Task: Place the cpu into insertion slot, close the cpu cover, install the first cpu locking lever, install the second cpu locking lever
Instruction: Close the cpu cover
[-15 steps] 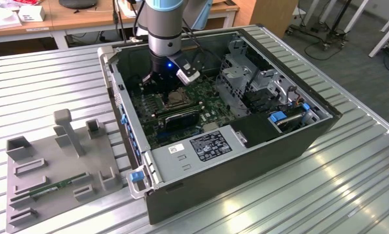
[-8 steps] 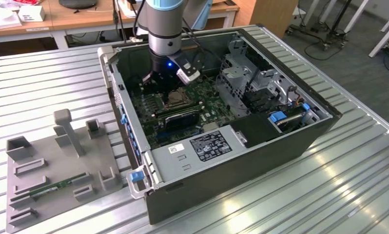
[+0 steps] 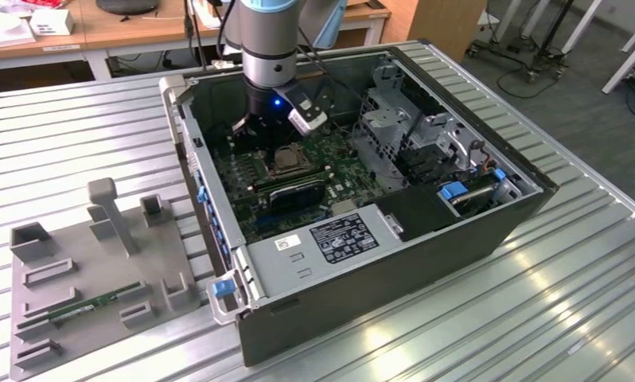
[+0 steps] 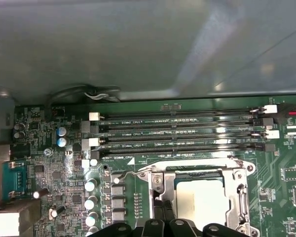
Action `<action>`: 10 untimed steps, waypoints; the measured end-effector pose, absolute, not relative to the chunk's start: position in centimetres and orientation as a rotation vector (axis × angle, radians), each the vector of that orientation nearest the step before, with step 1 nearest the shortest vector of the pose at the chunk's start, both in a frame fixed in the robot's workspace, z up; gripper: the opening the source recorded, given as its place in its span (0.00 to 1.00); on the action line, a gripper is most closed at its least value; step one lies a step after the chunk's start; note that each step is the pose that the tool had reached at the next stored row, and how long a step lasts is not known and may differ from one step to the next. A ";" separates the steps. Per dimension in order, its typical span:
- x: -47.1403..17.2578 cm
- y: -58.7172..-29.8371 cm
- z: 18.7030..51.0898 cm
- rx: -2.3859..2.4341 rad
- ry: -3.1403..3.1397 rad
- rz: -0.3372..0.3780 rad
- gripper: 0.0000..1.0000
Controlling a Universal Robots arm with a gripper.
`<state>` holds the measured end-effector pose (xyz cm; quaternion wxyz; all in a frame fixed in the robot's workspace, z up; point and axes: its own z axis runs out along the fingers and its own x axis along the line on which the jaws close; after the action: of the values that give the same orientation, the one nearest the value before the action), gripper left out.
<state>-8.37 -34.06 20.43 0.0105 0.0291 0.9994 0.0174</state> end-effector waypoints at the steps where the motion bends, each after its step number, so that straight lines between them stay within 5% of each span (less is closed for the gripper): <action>1: -8.4 -34.1 20.5 0.091 3.119 0.054 0.11; 10: -8.4 -34.1 21.6 0.091 3.119 0.054 0.11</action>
<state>-8.37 -34.06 21.60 0.0105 0.0291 0.9994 0.0173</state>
